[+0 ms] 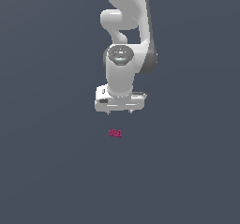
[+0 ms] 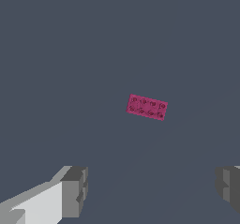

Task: Pick up the object and move it to a goal position.

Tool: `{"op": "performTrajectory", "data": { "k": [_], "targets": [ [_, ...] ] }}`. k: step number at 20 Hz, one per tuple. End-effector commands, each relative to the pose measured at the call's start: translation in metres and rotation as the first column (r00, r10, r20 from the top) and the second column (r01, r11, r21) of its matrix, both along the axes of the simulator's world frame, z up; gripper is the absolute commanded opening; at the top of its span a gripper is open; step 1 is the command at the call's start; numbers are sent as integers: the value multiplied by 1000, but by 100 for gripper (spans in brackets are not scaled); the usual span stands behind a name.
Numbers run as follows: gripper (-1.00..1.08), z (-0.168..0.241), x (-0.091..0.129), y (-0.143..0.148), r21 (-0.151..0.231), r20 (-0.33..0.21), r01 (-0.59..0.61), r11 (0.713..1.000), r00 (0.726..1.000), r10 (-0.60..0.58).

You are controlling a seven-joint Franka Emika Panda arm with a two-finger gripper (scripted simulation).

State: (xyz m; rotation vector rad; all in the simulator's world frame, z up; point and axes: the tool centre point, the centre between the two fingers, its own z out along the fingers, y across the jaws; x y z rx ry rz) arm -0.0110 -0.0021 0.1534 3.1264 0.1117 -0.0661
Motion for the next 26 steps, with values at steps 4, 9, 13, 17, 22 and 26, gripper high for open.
{"op": "performTrajectory", "data": {
  "k": [4,9,13,17,22,26],
  "targets": [
    [100,2,1,1,1,1,-6,1000,1000,6],
    [100,13,5,6,7,6,-27,1000,1000,27],
    [100,16,6,7,8,7,-26,1000,1000,26],
    [100,14,6,7,8,7,-34,999,999,34],
    [100,11,8,6,7,7,-76,997,997,76],
    [100,6,9,4,6,7,-133,991,991,133]
  ]
}}
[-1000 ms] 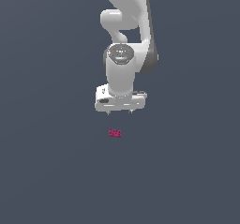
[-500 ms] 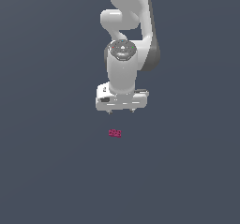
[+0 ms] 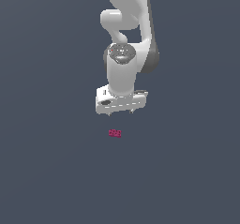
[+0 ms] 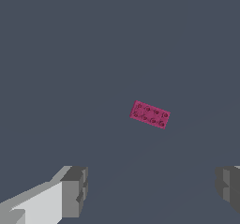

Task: Pick up the object and move it to a goal position.

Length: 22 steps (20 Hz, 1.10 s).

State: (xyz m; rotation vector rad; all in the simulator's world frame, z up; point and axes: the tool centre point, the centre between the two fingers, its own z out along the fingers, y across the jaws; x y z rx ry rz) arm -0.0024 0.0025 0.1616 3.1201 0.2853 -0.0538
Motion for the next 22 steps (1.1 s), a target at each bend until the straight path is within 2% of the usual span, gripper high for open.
{"op": "performTrajectory", "data": {
  "k": [1,6,11,16,22],
  "targets": [
    [100,-3,1,-1,0,0,-40,999,999,40],
    [100,-12,4,-4,-1,-1,-148,989,989,148],
    [100,-23,8,-8,0,-1,-279,960,960,279],
    [100,-34,12,-12,2,0,-407,913,913,407],
    [100,-48,16,-16,5,2,-550,835,835,550]
  ]
}}
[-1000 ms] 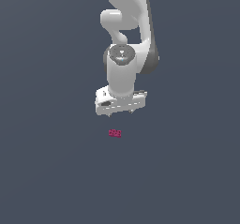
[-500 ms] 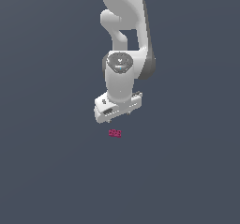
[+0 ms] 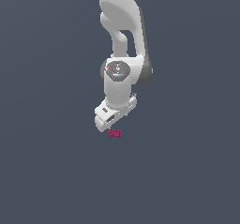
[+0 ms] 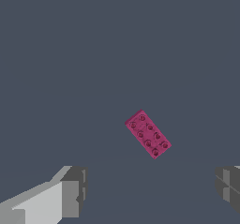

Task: Pick up the object and move it to a goal position.

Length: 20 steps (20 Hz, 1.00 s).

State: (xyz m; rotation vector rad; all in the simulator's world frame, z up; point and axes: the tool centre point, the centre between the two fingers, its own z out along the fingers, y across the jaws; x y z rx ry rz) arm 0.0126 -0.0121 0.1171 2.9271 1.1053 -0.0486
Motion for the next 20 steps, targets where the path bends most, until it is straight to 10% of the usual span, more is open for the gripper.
{"op": "performTrajectory", "data": {
  "k": [1,20],
  "targets": [
    [100,-6,2,-2,2,0,-70,998,998,70],
    [100,-45,13,-12,20,16,-531,847,847,531]
  ]
}}
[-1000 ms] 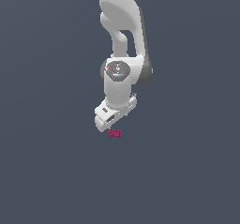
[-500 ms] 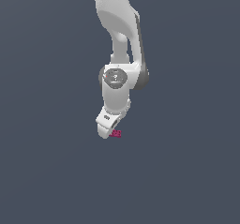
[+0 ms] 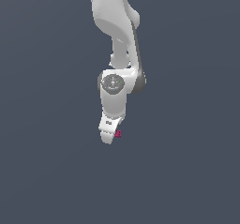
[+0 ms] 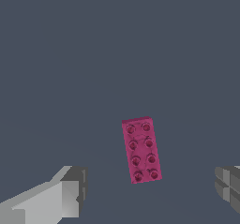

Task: Pick up the object and move it to a goal position.

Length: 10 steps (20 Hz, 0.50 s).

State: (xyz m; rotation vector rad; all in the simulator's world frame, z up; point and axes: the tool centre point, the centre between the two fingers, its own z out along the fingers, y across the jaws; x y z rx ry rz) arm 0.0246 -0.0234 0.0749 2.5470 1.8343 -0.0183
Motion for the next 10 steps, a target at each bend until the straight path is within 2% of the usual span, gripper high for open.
{"op": "performTrajectory", "data": {
  "k": [1,10],
  "targets": [
    [100,-4,1,-1,3,2,-53,999,999,53],
    [100,-12,3,-3,8,7,-156,988,988,156]
  ]
}}
